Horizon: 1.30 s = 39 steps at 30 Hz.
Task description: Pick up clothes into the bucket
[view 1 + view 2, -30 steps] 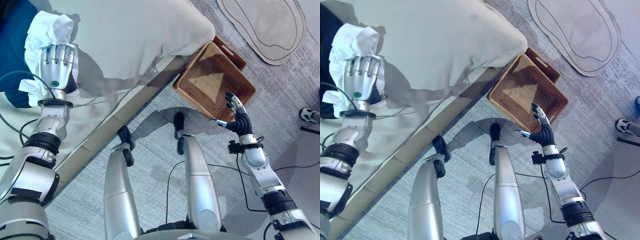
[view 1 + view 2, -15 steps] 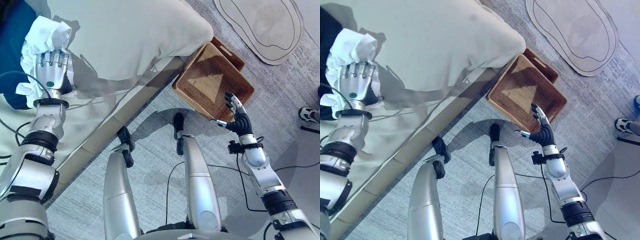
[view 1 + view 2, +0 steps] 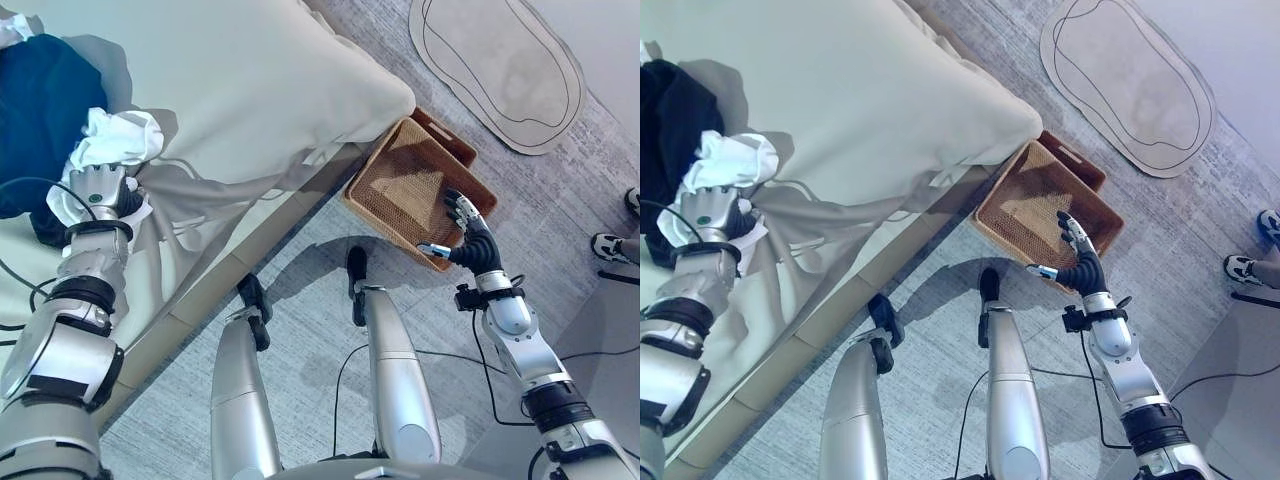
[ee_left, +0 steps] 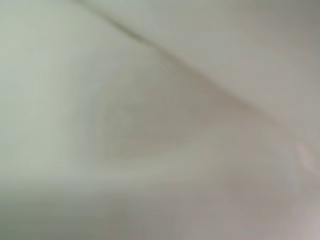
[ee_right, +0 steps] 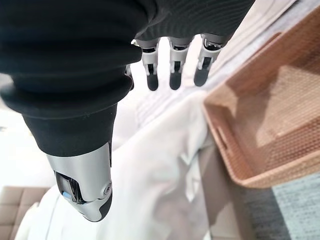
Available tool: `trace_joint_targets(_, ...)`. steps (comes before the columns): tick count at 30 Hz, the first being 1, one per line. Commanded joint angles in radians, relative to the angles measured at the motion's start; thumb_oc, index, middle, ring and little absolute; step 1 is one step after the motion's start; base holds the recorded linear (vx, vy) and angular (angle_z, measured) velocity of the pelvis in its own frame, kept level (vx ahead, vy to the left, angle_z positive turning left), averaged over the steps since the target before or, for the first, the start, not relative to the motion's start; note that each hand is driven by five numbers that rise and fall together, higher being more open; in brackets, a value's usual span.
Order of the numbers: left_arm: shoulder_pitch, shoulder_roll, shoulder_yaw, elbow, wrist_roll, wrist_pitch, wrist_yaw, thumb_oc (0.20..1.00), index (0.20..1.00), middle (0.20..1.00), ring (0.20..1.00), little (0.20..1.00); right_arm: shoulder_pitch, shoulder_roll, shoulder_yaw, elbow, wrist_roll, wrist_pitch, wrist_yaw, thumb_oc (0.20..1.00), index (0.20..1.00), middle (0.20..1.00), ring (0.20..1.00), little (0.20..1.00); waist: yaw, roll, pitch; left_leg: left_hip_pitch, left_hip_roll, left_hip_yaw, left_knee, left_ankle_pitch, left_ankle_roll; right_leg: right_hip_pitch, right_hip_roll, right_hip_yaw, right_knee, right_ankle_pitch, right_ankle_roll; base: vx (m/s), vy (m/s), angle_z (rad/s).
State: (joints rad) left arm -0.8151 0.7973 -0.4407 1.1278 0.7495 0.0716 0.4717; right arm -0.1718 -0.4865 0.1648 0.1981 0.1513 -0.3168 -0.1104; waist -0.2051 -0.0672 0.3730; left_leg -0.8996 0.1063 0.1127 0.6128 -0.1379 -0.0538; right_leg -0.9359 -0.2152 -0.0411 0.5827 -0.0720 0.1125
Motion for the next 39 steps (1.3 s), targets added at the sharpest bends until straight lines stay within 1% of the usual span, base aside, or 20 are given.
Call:
trace_joint_targets(1, 0.083, 0.035, 0.074, 0.099, -0.06, 0.031, 0.005, 0.2, 0.2, 0.2, 0.2, 0.2, 0.031, -0.007, 0.025, -0.039, 0.018, -0.029, 0.001, 1.0, 1.0, 1.0, 1.0, 1.0, 0.0, -0.01, -0.068, 0.055, -0.027, 0.002, -0.064, -0.008, 0.028, 0.07, -0.029, -0.015, -0.192, 0.139, 0.07, 0.03, 0.0, 0.01)
trace_joint_targets(3, 0.082, 0.021, 0.068, 0.093, -0.058, 0.026, 0.009, 0.2, 0.2, 0.2, 0.2, 0.2, 0.026, -0.005, 0.035, -0.029, 0.013, -0.028, -0.001, 1.0, 1.0, 1.0, 1.0, 1.0, 0.002, -0.01, -0.072, 0.088, -0.031, 0.002, -0.089, -0.001, 0.026, 0.103, -0.031, -0.02, -0.211, 0.142, 0.072, 0.0, -0.008, 0.07)
trace_joint_targets(4, 0.073, -0.003, 0.06, 0.067, -0.053, 0.022, 0.028, 0.2, 0.2, 0.2, 0.2, 0.2, 0.021, -0.003, 0.042, -0.022, 0.004, -0.027, -0.005, 1.0, 1.0, 1.0, 1.0, 1.0, 0.002, -0.016, -0.073, 0.114, -0.041, 0.007, -0.128, 0.042, 0.032, 0.132, -0.044, -0.034, -0.243, 0.175, 0.065, -0.03, -0.008, 0.13)
trace_joint_targets(7, 0.07, -0.049, 0.055, -0.043, -0.048, 0.008, 0.057, 0.2, 0.2, 0.2, 0.2, 0.2, 0.016, 0.002, 0.048, -0.005, -0.02, -0.025, -0.021, 1.0, 1.0, 1.0, 1.0, 1.0, 0.02, -0.008, -0.083, 0.178, -0.054, 0.0, -0.172, 0.051, 0.028, 0.198, -0.051, -0.048, -0.271, 0.175, 0.07, 0.05, -0.001, 0.14)
trace_joint_targets(9, 0.095, -0.069, 0.073, -0.198, -0.037, 0.002, 0.07, 0.2, 0.2, 0.2, 0.2, 0.2, 0.021, 0.007, 0.042, 0.007, -0.036, -0.019, -0.033, 1.0, 1.0, 1.0, 1.0, 1.0, 0.036, -0.006, -0.082, 0.23, -0.062, -0.011, -0.202, 0.056, 0.026, 0.256, -0.056, -0.061, -0.293, 0.172, 0.072, 0.09, -0.024, 0.14)
trace_joint_targets(11, 0.167, -0.091, 0.142, -0.424, -0.046, -0.019, 0.054, 0.2, 0.2, 0.2, 0.2, 0.2, 0.03, 0.018, 0.019, 0.016, -0.053, -0.007, -0.044, 1.0, 1.0, 1.0, 1.0, 1.0, 0.061, -0.003, -0.083, 0.277, -0.072, -0.022, -0.224, 0.053, 0.027, 0.312, -0.063, -0.076, -0.311, 0.168, 0.073, 0.1, -0.043, 0.14)
trace_joint_targets(13, 0.243, -0.128, 0.209, -0.626, -0.056, -0.065, 0.041, 0.2, 0.2, 0.2, 0.2, 0.2, 0.037, 0.034, -0.005, 0.023, -0.063, 0.003, -0.046, 1.0, 1.0, 1.0, 1.0, 1.0, 0.085, -0.001, -0.087, 0.322, -0.082, -0.033, -0.251, 0.053, 0.027, 0.361, -0.07, -0.091, -0.329, 0.163, 0.073, 0.1, -0.043, 0.17)
trace_joint_targets(15, 0.32, -0.183, 0.281, -0.764, -0.134, -0.12, 0.009, 0.2, 0.2, 0.2, 0.2, 0.2, 0.038, 0.046, -0.02, 0.033, -0.062, 0.018, -0.04, 1.0, 1.0, 1.0, 1.0, 1.0, 0.099, 0.0, -0.086, 0.366, -0.093, -0.041, -0.277, 0.063, 0.029, 0.411, -0.077, -0.103, -0.352, 0.169, 0.071, 0.06, -0.029, 0.21)
trace_joint_targets(16, 0.34, -0.199, 0.304, -0.824, -0.174, -0.152, -0.004, 0.2, 0.2, 0.2, 0.2, 0.2, 0.038, 0.052, -0.026, 0.031, -0.059, 0.022, -0.038, 1.0, 1.0, 1.0, 1.0, 1.0, 0.108, 0.002, -0.088, 0.386, -0.093, -0.046, -0.285, 0.056, 0.028, 0.435, -0.077, -0.109, -0.357, 0.161, 0.071, 0.05, -0.025, 0.24)
trace_joint_targets(17, 0.362, -0.222, 0.319, -0.873, -0.254, -0.2, -0.034, 0.2, 0.2, 0.2, 0.2, 0.2, 0.034, 0.057, -0.031, 0.04, -0.055, 0.027, -0.032, 1.0, 1.0, 1.0, 1.0, 1.0, 0.111, 0.003, -0.089, 0.409, -0.101, -0.05, -0.305, 0.068, 0.029, 0.464, -0.082, -0.115, -0.376, 0.17, 0.07, 0.06, -0.025, 0.23)
trace_joint_targets(19, 0.376, -0.264, 0.325, -0.911, -0.405, -0.259, -0.082, 0.2, 0.2, 0.2, 0.2, 0.2, 0.028, 0.065, -0.026, 0.045, -0.044, 0.032, -0.022, 1.0, 1.0, 1.0, 1.0, 1.0, 0.118, 0.006, -0.092, 0.443, -0.104, -0.055, -0.317, 0.065, 0.03, 0.505, -0.085, -0.126, -0.389, 0.165, 0.069, 0.07, -0.021, 0.22)
trace_joint_targets(20, 0.385, -0.286, 0.324, -0.946, -0.506, -0.292, -0.125, 0.2, 0.2, 0.2, 0.2, 0.2, 0.027, 0.066, -0.024, 0.046, -0.041, 0.034, -0.018, 1.0, 1.0, 1.0, 1.0, 1.0, 0.119, 0.007, -0.093, 0.453, -0.109, -0.058, -0.325, 0.074, 0.031, 0.523, -0.089, -0.133, -0.403, 0.174, 0.068, 0.05, -0.02, 0.22)
trace_joint_targets(21, 0.396, -0.317, 0.322, -0.984, -0.644, -0.328, -0.144, 0.2, 0.2, 0.2, 0.2, 0.2, 0.028, 0.068, -0.018, 0.043, -0.036, 0.037, -0.013, 1.0, 1.0, 1.0, 1.0, 1.0, 0.12, 0.01, -0.093, 0.465, -0.112, -0.06, -0.328, 0.076, 0.032, 0.541, -0.091, -0.139, -0.411, 0.176, 0.067, 0.03, -0.024, 0.22)
trace_joint_targets(22, 0.405, -0.341, 0.309, -1.005, -0.77, -0.354, -0.195, 0.2, 0.2, 0.2, 0.2, 0.2, 0.027, 0.07, -0.012, 0.046, -0.031, 0.039, -0.007, 1.0, 1.0, 1.0, 1.0, 1.0, 0.12, 0.012, -0.093, 0.475, -0.116, -0.063, -0.332, 0.078, 0.033, 0.559, -0.091, -0.145, -0.422, 0.178, 0.067, 0.03, -0.019, 0.13)
trace_joint_targets(24, 0.422, -0.367, 0.282, -1.051, -0.949, -0.371, -0.281, 0.2, 0.2, 0.2, 0.2, 0.2, 0.024, 0.074, -0.003, 0.05, -0.03, 0.046, 0.003, 1.0, 1.0, 1.0, 1.0, 1.0, 0.122, 0.019, -0.096, 0.491, -0.119, -0.065, -0.343, 0.082, 0.033, 0.58, -0.094, -0.158, -0.435, 0.182, 0.068, 0.02, -0.005, 0.12)
trace_joint_targets(30, 0.448, -0.413, 0.212, -1.139, -1.258, -0.359, -0.394, 0.2, 0.2, 0.2, 0.2, 0.2, 0.008, 0.08, 0.031, 0.046, -0.029, 0.059, 0.022, 1.0, 1.0, 1.0, 1.0, 1.0, 0.125, 0.027, -0.106, 0.51, -0.127, -0.066, -0.349, 0.085, 0.041, 0.6, -0.098, -0.157, -0.441, 0.187, 0.067, 0.01, 0.004, 0.04)
trace_joint_targets(33, 0.463, -0.442, 0.174, -1.177, -1.372, -0.336, -0.434, 0.2, 0.2, 0.2, 0.2, 0.2, 0.013, 0.078, 0.041, 0.035, -0.039, 0.066, 0.031, 1.0, 1.0, 1.0, 1.0, 1.0, 0.122, 0.028, -0.112, 0.522, -0.127, -0.065, -0.359, 0.09, 0.044, 0.607, -0.099, -0.159, -0.444, 0.189, 0.069, 0.0, 0.003, 0.01)
trace_joint_targets(35, 0.468, -0.447, 0.16, -1.189, -1.413, -0.326, -0.45, 0.2, 0.2, 0.2, 0.2, 0.2, 0.014, 0.078, 0.043, 0.027, -0.046, 0.07, 0.032, 1.0, 1.0, 1.0, 1.0, 1.0, 0.122, 0.03, -0.117, 0.533, -0.125, -0.064, -0.374, 0.095, 0.044, 0.614, -0.099, -0.162, -0.45, 0.19, 0.07, 0.0, 0.0, 0.0)
trace_joint_targets(37, 0.469, -0.45, 0.147, -1.204, -1.445, -0.31, -0.461, 0.2, 0.2, 0.2, 0.2, 0.2, 0.013, 0.075, 0.045, 0.012, -0.049, 0.071, 0.039, 1.0, 1.0, 1.0, 1.0, 1.0, 0.121, 0.03, -0.13, 0.546, -0.123, -0.064, -0.39, 0.101, 0.042, 0.627, -0.095, -0.165, -0.462, 0.191, 0.071, 0.0, 0.0, 0.0)
trace_joint_targets(39, 0.464, -0.445, 0.145, -1.212, -1.437, -0.309, -0.462, 0.2, 0.2, 0.2, 0.2, 0.2, 0.009, 0.07, 0.049, 0.004, -0.059, 0.07, 0.043, 1.0, 1.0, 1.0, 1.0, 1.0, 0.122, 0.029, -0.136, 0.553, -0.123, -0.064, -0.394, 0.102, 0.041, 0.632, -0.094, -0.169, -0.465, 0.191, 0.072, 0.01, -0.012, -0.02)
